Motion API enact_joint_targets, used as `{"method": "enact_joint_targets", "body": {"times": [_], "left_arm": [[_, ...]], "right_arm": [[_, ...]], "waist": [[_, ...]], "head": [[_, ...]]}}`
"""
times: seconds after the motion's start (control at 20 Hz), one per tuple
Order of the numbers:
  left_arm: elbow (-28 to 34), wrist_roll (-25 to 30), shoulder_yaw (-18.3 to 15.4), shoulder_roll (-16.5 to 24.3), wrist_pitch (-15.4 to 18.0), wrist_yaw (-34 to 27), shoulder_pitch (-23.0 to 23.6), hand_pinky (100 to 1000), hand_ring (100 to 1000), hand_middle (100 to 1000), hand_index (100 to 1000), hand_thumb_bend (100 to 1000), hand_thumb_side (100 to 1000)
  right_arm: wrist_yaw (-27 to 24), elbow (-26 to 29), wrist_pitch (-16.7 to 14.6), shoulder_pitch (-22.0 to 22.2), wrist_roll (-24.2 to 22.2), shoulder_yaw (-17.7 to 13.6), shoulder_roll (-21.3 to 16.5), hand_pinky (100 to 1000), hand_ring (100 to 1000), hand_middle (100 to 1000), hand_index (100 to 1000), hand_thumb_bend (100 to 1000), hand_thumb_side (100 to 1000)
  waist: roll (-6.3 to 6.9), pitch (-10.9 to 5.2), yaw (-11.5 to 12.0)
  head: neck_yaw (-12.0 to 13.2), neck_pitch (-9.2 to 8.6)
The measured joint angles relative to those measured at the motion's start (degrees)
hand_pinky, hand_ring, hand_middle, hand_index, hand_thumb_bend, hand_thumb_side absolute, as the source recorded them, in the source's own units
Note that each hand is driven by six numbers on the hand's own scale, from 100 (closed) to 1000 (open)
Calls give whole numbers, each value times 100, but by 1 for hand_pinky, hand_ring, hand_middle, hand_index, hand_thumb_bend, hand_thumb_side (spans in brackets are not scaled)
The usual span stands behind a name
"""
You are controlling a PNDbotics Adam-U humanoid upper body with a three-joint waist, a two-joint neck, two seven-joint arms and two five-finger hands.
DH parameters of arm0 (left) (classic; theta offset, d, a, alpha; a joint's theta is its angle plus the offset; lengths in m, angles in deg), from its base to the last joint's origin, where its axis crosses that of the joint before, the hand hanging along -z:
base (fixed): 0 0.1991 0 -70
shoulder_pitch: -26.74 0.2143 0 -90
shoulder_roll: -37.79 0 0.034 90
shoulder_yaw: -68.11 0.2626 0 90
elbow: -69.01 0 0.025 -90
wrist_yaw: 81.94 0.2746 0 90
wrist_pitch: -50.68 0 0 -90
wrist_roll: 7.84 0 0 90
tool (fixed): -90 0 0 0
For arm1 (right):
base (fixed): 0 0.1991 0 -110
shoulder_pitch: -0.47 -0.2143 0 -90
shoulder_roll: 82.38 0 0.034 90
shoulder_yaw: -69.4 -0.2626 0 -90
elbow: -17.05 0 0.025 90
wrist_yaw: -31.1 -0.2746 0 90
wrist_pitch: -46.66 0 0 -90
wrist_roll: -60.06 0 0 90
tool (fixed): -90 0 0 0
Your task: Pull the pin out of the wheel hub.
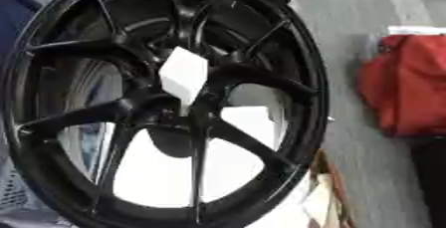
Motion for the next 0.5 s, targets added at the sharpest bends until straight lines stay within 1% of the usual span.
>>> {"method": "enact_joint_targets", "body": {"times": [0.25, 0.5], "left_arm": [[0, -1, 0, 0, 1, 0, 0, 878, 578, 700, 875, 120, 864], [0, -1, 0, 0, 1, 0, -1, 878, 578, 700, 875, 121, 864]], "right_arm": [[-36, 0, 30, 0, 152, -20, 0, 923, 877, 793, 884, 100, 100], [-38, 0, 30, 0, 171, -20, 0, 924, 879, 795, 884, 100, 100]], "waist": [[1, 0, 16], [2, 0, 15]], "head": [[0, 0], [0, 0]]}}
